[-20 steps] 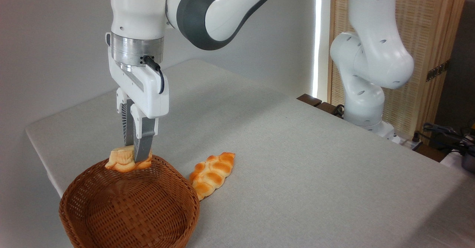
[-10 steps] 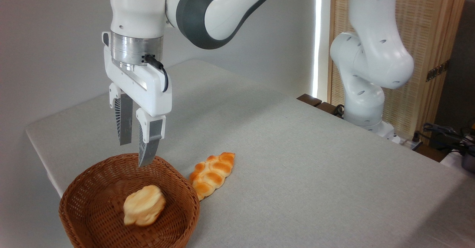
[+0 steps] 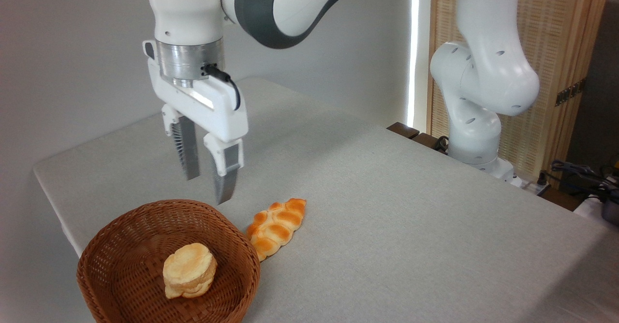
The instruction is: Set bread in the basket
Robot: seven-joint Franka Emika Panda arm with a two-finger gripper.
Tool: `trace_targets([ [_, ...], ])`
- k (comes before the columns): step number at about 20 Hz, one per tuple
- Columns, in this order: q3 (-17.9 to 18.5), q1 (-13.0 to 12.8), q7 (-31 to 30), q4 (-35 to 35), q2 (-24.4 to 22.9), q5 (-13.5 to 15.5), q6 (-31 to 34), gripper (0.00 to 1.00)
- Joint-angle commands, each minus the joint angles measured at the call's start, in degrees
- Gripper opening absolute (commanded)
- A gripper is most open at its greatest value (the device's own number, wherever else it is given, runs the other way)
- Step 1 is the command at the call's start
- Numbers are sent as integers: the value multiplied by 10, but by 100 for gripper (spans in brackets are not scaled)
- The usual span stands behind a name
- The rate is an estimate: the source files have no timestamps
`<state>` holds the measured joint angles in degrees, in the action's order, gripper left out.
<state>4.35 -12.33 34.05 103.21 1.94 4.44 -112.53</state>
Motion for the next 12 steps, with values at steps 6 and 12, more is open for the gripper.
trace_targets([
  [6, 6, -2, -12, -4, -22, -9, 92, 100],
  [12, 7, -1, -4, -15, -21, -13, 86, 100],
])
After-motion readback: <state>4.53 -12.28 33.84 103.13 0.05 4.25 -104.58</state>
